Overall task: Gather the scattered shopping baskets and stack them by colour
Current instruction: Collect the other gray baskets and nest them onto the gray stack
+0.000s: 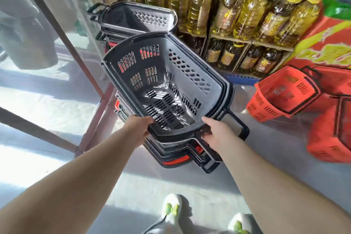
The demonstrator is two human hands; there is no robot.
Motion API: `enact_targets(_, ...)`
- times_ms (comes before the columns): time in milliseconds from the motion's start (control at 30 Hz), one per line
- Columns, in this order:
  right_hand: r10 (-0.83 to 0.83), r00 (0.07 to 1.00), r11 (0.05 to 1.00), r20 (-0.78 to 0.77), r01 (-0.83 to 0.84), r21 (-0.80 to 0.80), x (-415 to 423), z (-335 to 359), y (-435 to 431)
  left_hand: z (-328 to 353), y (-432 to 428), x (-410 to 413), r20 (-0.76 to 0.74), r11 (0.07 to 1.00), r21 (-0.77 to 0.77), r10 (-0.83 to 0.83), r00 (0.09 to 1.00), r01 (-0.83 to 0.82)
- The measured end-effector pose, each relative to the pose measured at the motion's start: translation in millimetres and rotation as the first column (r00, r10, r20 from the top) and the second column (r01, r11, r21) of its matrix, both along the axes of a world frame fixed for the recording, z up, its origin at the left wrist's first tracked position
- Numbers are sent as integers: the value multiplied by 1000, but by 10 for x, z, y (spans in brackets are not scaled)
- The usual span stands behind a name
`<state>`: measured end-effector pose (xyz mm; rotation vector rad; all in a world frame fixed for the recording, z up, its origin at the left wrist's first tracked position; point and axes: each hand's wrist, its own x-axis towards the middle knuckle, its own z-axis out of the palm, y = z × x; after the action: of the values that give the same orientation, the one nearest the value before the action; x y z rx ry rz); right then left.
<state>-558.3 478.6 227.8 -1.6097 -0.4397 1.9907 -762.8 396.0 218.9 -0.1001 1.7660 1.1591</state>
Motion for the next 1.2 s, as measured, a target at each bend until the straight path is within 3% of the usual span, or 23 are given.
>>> enact_targets(267,-29,993,999,-118,32,23,67,-232,56,-155,-9,1,-42,997,-20,-82,996,81)
enact_targets(433,147,973,977,181,-171,129,455,-111,79,-56,112,322,-184,954,-128,-293,938,272)
enact_targets(667,108,776,877,621,-369,308,1621,260,212,413,875,1338,-297,831,-29,-538,789,556)
enact_targets(1000,-156,654,871,740,-262,415,4084,641,698,871,2051,3682,-473,566,32,-717,512,824)
enact_targets(1200,-163,595,884,787,-266,384,5299,668,958,896,2515,4892,-517,440,11,-766,382,898)
